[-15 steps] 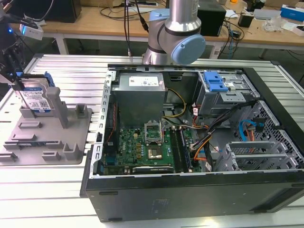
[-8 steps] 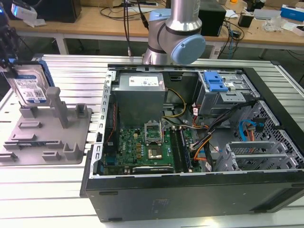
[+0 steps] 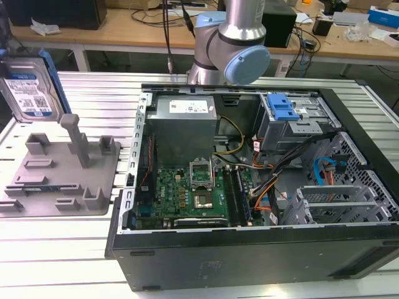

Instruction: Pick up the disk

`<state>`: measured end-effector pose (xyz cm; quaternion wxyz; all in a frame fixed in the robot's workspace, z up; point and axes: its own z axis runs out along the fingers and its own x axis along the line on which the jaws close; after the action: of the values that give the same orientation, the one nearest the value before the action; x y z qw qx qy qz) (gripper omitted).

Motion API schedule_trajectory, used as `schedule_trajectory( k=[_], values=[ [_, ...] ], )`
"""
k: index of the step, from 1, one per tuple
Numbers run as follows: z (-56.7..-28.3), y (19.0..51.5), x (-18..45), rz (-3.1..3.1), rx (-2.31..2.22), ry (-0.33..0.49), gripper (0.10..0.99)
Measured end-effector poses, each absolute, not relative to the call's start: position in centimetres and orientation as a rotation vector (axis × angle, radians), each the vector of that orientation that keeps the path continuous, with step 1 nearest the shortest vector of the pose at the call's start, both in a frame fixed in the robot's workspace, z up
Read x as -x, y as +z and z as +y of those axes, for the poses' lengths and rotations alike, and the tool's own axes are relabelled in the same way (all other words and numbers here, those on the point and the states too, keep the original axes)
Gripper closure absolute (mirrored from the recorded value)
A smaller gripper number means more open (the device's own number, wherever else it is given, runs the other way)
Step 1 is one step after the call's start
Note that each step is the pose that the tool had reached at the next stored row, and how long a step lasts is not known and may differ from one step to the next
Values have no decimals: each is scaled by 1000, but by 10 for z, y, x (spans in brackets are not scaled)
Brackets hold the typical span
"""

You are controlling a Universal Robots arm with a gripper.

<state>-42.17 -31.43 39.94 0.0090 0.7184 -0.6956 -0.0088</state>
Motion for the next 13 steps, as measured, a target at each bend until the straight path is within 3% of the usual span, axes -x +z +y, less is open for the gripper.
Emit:
schedule_trajectory(
  k=[13],
  values=[
    [-314, 486, 422, -2175, -2246, -33, 718]
  ],
)
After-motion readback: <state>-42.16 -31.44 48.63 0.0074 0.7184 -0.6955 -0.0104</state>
